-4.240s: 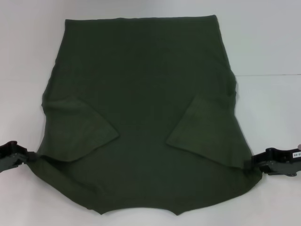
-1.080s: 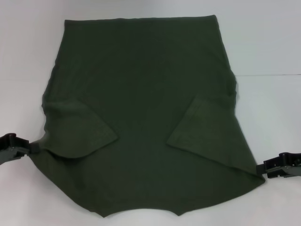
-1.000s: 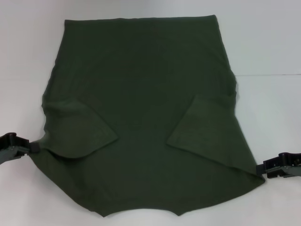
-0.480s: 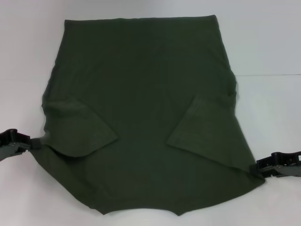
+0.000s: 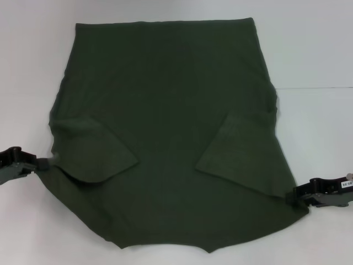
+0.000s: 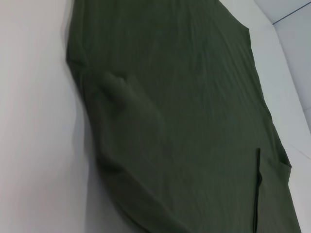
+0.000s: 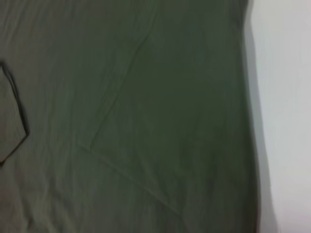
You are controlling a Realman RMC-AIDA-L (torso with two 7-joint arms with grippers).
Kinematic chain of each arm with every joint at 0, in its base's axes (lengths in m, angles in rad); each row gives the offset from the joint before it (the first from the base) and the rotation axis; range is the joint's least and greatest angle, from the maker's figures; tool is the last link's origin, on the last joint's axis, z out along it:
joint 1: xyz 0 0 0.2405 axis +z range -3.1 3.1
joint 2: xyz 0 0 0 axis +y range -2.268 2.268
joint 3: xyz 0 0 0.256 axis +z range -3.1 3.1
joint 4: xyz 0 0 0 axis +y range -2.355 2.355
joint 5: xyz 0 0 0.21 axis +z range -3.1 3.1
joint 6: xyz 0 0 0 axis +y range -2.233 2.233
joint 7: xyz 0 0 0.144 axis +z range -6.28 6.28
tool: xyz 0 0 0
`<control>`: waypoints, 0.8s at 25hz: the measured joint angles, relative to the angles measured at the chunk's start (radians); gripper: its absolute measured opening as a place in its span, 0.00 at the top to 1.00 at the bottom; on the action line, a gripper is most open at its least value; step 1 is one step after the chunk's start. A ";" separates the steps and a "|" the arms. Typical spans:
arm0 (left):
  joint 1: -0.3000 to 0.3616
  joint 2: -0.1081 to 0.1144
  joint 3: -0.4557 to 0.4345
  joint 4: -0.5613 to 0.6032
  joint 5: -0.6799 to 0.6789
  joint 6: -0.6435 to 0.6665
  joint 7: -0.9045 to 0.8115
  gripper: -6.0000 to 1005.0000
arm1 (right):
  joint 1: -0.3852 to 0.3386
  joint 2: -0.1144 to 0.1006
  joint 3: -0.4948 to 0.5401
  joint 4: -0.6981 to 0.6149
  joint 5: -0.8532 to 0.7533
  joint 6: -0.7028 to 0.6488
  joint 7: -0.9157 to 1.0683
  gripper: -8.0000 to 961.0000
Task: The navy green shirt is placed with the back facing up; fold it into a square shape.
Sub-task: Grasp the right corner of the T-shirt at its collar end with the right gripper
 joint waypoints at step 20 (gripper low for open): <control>-0.003 -0.001 0.000 -0.003 -0.005 -0.010 0.000 0.96 | 0.001 0.002 0.000 -0.004 -0.005 0.012 -0.008 0.74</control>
